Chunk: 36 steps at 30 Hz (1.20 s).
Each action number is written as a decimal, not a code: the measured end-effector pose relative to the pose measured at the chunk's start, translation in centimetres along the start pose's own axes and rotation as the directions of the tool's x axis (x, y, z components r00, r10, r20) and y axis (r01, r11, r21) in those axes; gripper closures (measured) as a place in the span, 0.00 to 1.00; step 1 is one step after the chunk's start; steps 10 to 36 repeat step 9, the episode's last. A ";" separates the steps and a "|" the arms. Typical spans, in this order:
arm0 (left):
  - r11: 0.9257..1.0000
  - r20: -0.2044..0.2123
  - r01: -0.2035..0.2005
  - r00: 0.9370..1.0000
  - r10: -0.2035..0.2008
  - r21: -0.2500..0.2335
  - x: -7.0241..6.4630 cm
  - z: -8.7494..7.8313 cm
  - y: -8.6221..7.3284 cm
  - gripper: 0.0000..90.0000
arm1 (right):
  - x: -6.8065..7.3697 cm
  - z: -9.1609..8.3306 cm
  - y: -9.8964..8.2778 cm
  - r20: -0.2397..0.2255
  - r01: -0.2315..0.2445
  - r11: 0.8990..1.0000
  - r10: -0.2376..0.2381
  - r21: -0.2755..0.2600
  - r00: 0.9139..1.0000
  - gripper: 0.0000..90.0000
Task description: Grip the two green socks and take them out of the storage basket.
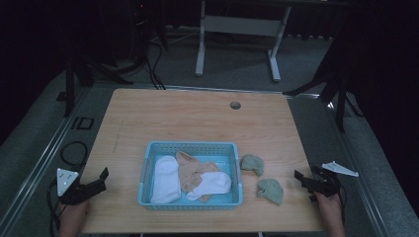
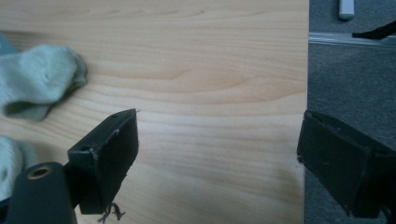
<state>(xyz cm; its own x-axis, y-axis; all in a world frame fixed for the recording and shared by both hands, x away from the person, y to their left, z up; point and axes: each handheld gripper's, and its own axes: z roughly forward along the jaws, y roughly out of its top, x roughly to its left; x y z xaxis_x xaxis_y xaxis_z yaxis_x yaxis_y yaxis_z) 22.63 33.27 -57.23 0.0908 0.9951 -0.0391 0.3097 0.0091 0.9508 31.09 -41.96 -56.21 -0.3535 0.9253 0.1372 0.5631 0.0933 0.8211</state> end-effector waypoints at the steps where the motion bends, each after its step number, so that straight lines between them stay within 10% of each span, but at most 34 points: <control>1: 1.000 0.000 0.000 1.000 0.000 0.000 0.0 0.0 0.0 0.00 | 0.2 0.0 0.0 0.016 0.009 1.000 -0.009 -0.004 1.000 0.14; 36: 1.000 0.003 0.001 1.000 -0.001 0.000 0.0 0.0 0.0 0.00 | 0.1 0.1 0.1 0.037 -0.003 1.000 0.003 0.008 0.999 0.15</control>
